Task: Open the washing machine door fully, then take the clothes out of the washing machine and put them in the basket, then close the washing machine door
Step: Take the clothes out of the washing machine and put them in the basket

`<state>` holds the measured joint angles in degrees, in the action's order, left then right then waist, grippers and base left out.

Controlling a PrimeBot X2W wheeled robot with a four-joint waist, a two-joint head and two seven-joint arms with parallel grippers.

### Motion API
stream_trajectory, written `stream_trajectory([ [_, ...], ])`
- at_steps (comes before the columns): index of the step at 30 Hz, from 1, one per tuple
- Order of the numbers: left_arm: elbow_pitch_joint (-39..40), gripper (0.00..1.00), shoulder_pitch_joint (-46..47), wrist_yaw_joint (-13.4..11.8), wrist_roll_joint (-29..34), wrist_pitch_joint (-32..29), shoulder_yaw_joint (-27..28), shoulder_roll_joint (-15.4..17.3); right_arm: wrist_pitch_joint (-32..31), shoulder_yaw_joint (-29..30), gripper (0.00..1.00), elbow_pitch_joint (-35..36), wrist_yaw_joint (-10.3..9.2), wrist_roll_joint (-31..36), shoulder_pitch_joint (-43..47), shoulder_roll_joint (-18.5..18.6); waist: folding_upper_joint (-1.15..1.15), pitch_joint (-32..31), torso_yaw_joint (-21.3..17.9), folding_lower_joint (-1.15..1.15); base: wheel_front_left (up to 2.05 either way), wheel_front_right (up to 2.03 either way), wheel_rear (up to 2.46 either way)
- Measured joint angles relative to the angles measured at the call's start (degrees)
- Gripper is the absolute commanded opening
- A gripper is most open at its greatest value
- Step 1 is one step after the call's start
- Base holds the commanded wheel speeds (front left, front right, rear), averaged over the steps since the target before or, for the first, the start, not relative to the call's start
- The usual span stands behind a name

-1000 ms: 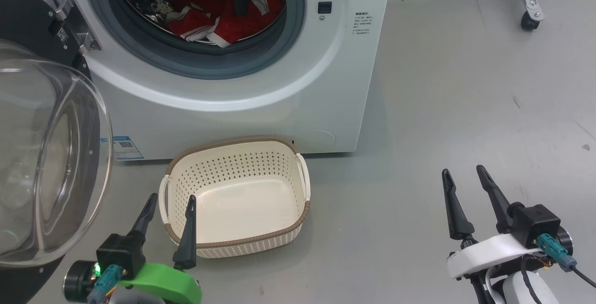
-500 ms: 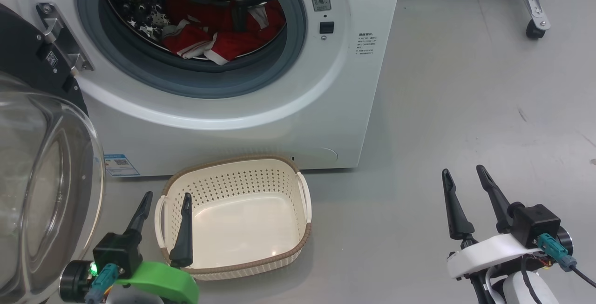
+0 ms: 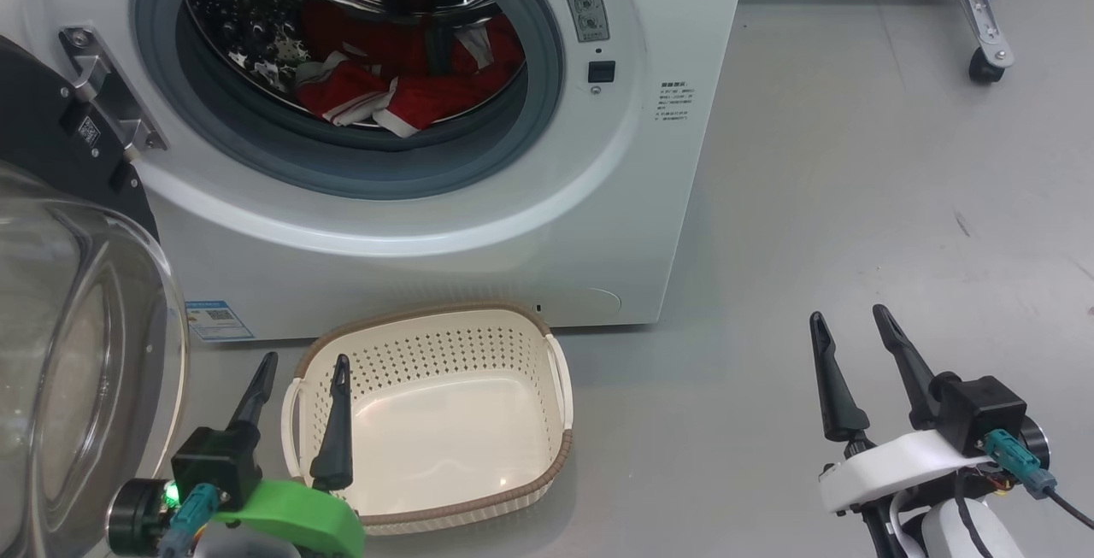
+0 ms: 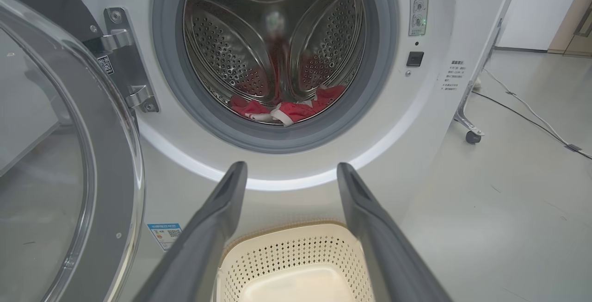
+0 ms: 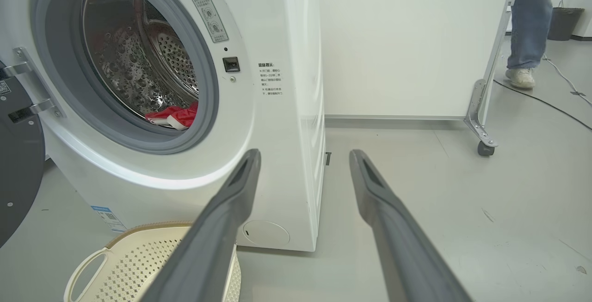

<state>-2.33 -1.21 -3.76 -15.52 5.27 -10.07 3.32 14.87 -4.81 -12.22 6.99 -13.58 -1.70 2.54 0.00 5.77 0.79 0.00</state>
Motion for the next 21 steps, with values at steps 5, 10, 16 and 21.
stream_trajectory([
  [5,-0.26,1.0,0.0,-0.23,0.0,-0.42,0.01,0.0,0.0,-0.18,1.0,-0.2,0.0,0.0,-0.01,0.0,0.0,-0.22,-0.08,0.0,0.02,-0.02,0.0],
  [10,-0.77,1.0,0.0,-0.25,0.04,-0.52,0.03,0.01,0.0,-0.18,1.0,-0.31,0.0,0.0,-0.01,0.0,0.0,-0.37,-0.21,0.0,0.0,0.0,0.0],
  [16,-1.02,1.0,0.0,-0.51,0.51,-0.74,0.03,0.04,0.0,-0.16,1.0,-0.32,0.0,0.0,-0.01,0.0,0.0,-0.42,-0.43,0.0,0.0,0.0,0.0],
  [21,-1.76,1.0,0.01,-0.55,0.48,-1.74,-0.11,0.03,0.0,-0.18,1.0,-0.08,0.0,0.01,0.0,-0.01,0.0,-0.11,-0.61,0.0,0.0,0.0,0.0],
])
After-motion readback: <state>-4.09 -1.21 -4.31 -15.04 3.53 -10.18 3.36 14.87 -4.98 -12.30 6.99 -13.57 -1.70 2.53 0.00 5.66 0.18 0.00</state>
